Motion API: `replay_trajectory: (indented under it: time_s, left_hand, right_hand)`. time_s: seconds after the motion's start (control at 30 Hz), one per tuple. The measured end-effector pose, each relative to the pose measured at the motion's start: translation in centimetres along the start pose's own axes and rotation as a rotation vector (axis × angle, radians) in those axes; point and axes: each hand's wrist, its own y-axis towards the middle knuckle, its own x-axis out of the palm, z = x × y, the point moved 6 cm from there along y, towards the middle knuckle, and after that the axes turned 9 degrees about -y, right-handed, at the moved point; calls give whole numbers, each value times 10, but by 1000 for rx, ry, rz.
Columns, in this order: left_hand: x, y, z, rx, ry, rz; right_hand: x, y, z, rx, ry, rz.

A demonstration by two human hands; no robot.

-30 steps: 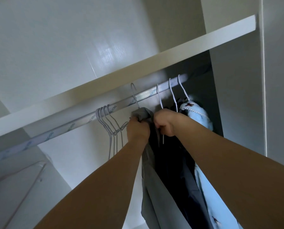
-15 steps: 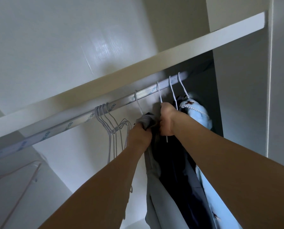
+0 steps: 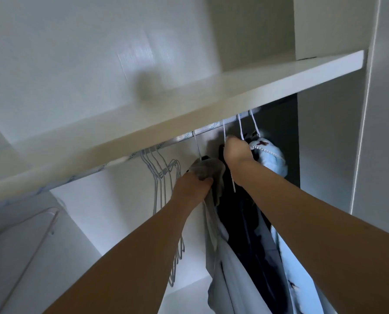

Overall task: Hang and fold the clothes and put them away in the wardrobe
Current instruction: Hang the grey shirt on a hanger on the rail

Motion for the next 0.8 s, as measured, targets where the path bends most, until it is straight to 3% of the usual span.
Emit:
replay_trajectory:
  time_s: [0.07,0.1,0.2,0.27,0.33,0.67,0.8]
  left_hand:
    - [-4,-6,0,-20,19,1]
    - [-8,-11,1,-34,50,12]
    - [-20,-27,6,-35,147,38]
    - [-27,-44,13,-10,160,37]
    - [-36,-62,20,26,148,60]
    - [-17,-157,25,437,162,75]
    - [4,-187,29,582,155,54]
  right_hand:
    - [-14,-13,-6,-45,-29,83]
    - [-20,-16,-11,-136,-157,115]
    - [-19,-36,-16,-244,51,24]
    - [-25,-41,0,-101,57,41]
    - [-25,-55,11,12,20,-83]
    - [-70,-151,36,19,-89,21]
    - [-76,-191,60,60,-257,67]
